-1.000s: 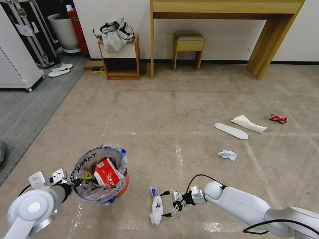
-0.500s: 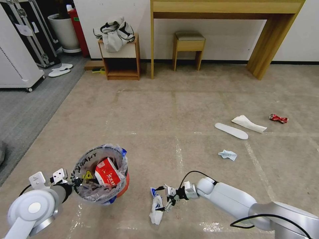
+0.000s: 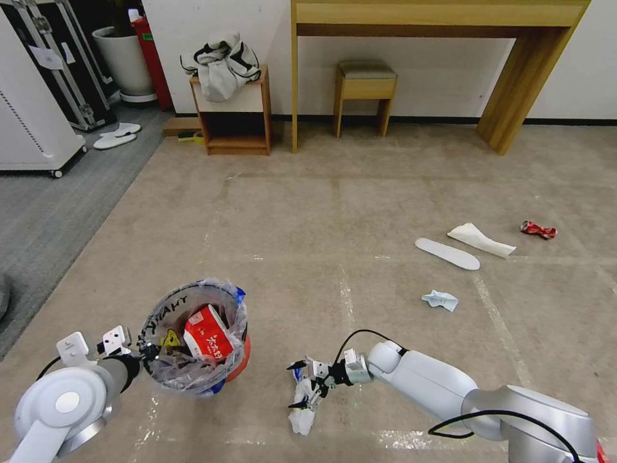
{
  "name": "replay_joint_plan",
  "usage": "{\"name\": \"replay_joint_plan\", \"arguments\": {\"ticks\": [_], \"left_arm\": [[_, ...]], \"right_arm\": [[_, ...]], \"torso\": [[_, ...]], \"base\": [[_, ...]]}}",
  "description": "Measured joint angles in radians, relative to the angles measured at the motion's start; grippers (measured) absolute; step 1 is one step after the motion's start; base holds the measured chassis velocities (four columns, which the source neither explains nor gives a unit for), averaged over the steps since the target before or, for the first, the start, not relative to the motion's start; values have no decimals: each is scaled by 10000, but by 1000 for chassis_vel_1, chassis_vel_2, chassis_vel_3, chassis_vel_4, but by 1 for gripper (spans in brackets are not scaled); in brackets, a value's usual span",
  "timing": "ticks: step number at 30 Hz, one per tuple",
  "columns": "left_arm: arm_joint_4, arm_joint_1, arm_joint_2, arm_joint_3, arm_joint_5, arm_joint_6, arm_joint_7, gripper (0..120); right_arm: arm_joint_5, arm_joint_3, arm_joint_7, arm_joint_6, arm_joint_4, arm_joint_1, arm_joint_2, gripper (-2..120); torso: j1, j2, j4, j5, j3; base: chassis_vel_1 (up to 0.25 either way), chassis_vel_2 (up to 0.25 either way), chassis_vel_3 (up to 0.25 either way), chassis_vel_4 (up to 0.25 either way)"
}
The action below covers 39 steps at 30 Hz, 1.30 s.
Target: Pick up the trash bin and place the garbage on the floor into it.
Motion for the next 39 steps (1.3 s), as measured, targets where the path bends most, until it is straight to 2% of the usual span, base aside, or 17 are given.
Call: {"name": "replay_joint_plan", "arguments": {"ticks": [15, 39], "left_arm": [[-200, 144, -63, 1, 99, 0, 17, 0], [-297, 230, -179, 75, 378, -22, 164, 0]], "right_arm": [[-117, 76, 21, -229, -41, -356, -113, 100], [-113, 464, 11, -310, -845, -612, -287, 100]], "torso": [[-1, 0, 0, 0, 0], [-1, 0, 0, 1, 0]], "base": [[0, 0, 0, 0], [0, 0, 0, 0]]}}
